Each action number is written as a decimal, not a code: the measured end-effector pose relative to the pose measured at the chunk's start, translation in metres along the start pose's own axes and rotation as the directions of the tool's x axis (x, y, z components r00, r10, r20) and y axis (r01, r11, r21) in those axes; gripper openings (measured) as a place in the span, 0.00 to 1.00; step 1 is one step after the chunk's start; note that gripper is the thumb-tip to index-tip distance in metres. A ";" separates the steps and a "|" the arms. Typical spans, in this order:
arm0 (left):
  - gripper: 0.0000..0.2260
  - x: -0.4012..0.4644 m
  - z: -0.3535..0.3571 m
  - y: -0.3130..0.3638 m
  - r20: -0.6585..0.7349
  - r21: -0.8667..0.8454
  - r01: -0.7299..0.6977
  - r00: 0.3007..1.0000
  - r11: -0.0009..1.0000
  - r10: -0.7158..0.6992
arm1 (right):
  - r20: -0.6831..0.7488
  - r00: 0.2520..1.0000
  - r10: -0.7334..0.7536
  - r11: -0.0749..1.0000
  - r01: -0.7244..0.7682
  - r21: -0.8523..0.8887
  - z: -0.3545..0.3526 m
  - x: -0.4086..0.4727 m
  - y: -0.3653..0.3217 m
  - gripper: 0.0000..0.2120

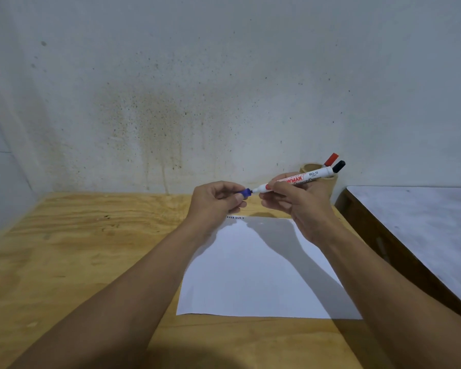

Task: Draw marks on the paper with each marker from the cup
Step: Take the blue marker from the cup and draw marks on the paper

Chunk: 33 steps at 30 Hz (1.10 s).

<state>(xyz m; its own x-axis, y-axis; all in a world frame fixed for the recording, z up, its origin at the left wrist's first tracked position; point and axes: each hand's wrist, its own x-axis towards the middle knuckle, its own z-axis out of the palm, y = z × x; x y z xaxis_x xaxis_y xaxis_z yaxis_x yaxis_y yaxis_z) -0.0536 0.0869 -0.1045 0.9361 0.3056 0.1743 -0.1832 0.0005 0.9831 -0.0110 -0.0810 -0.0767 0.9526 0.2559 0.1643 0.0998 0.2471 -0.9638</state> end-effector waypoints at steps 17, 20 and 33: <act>0.04 -0.005 0.041 0.026 0.028 0.047 -0.006 1.000 0.999 0.005 | 0.026 0.999 -0.047 0.972 0.051 -0.228 -0.027 -0.008 -0.022 0.11; 0.03 -0.005 0.052 0.024 0.025 0.012 0.004 1.000 1.000 -0.004 | 0.023 0.999 -0.039 0.956 0.044 -0.290 -0.031 -0.006 -0.019 0.11; 0.16 0.015 0.099 0.007 0.199 0.653 -0.261 0.965 0.711 0.172 | -0.182 0.965 -0.188 0.713 0.007 -0.701 -0.092 0.011 -0.087 0.10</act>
<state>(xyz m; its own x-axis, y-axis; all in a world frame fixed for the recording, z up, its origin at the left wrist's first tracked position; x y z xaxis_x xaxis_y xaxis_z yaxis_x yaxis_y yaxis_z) -0.0111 -0.0025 -0.0897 0.9315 0.1055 0.3481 -0.1784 -0.7014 0.6901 0.0174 -0.1857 -0.0108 0.9529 0.0300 0.3019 0.2790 -0.4775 -0.8332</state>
